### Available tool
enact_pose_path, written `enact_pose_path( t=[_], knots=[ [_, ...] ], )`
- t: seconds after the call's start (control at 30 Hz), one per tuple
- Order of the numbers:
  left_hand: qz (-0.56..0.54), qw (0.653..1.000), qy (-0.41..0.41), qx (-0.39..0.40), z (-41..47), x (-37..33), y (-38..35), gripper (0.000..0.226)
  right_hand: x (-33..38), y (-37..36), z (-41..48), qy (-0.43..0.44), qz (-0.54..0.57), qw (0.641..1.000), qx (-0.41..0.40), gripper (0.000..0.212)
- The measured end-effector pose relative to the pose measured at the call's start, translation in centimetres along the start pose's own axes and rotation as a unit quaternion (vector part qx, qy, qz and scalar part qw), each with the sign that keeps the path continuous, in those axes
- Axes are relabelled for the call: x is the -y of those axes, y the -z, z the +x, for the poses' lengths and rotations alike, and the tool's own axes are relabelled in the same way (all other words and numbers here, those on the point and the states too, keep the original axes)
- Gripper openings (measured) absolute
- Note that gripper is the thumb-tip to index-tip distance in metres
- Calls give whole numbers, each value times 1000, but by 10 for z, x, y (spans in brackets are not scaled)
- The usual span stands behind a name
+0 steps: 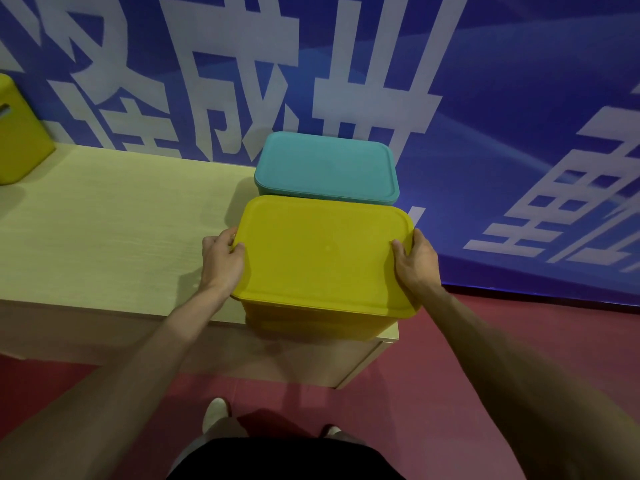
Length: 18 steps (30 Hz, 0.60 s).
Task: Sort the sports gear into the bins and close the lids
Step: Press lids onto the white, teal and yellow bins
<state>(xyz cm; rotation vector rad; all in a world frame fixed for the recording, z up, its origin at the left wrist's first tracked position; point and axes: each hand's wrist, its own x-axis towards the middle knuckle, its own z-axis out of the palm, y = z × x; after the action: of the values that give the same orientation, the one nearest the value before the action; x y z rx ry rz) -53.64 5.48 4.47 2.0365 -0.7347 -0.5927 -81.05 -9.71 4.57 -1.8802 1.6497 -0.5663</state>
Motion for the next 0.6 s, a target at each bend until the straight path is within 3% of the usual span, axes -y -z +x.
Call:
enact_pose_path(
  t=[0.37, 0.6],
  knots=[
    [95, 994, -54, 23, 3, -1, 0, 40, 9, -7, 5, -17, -33, 999, 34, 50],
    [117, 992, -50, 15, 3, 4, -7, 40, 2, -5, 0, -1, -52, 998, 37, 60]
  ],
)
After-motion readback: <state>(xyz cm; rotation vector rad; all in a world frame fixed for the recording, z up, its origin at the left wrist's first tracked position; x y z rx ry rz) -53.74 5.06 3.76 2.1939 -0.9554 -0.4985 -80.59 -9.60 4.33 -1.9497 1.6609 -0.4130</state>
